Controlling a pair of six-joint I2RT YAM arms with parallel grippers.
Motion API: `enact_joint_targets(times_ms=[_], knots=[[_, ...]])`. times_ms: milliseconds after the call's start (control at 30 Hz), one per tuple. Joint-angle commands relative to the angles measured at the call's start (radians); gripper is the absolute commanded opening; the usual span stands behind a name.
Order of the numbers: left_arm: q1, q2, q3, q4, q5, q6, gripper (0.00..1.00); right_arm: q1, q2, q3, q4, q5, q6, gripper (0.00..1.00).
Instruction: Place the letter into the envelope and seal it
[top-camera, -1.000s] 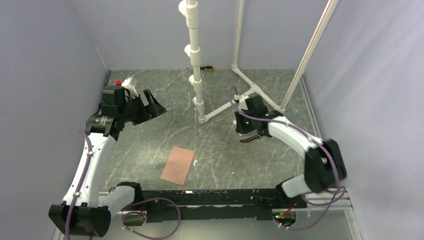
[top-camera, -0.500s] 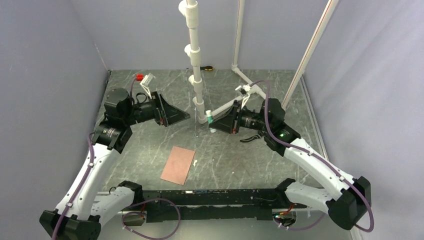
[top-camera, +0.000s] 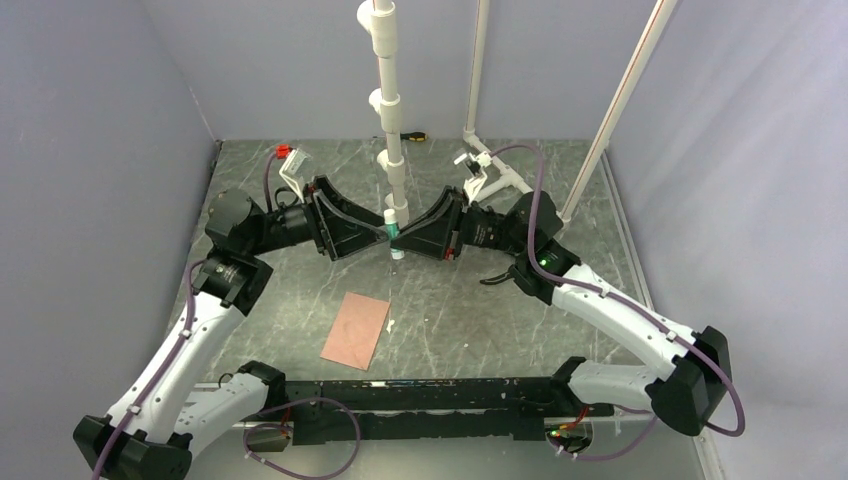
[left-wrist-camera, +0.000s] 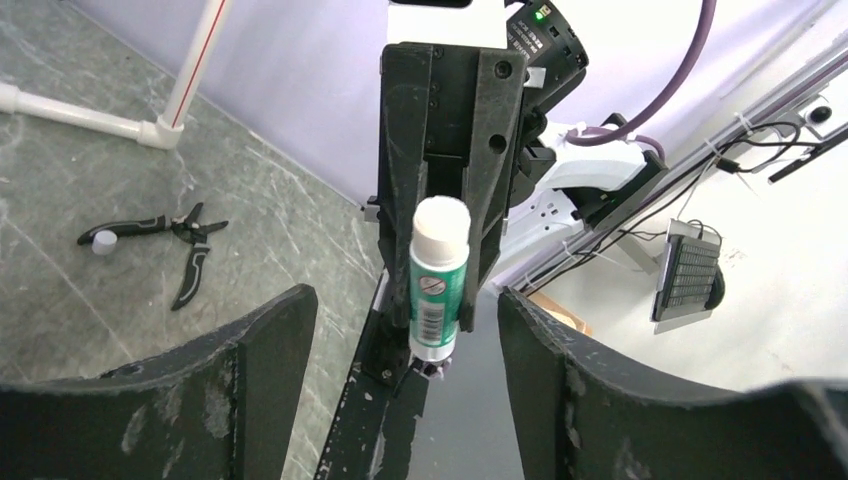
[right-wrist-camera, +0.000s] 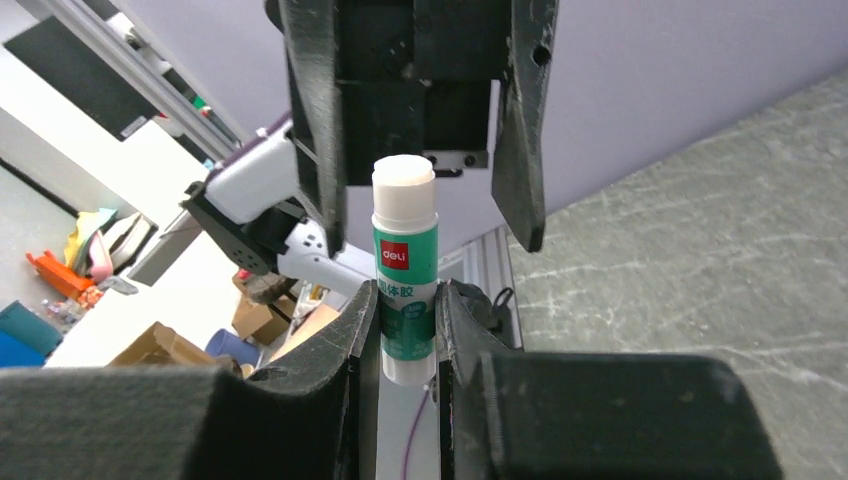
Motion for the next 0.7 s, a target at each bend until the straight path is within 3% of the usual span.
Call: enact_joint_targets(times_ms=[0, 100, 267, 667], knots=[[-0.009, -0.014, -0.031, 0.206, -0.028, -0.122, 0.67, 0.011, 0.014, 0.069, 0.103, 0.002, 0.046, 0.04], [-0.013, -0.01, -0.053, 0.272, -0.069, -0.18, 0.61, 0.019, 0.026, 0.078, 0.111, 0.012, 0.055, 0.04], [-0.019, 0.001, -0.07, 0.366, -0.081, -0.245, 0.6, 0.024, 0.039, 0.077, 0.134, 0.015, 0.069, 0.03], [-0.056, 0.02, -0.056, 0.3, -0.099, -0.209, 0.49, 0.024, 0.058, 0.108, 0.122, 0.009, 0.053, 0.02]])
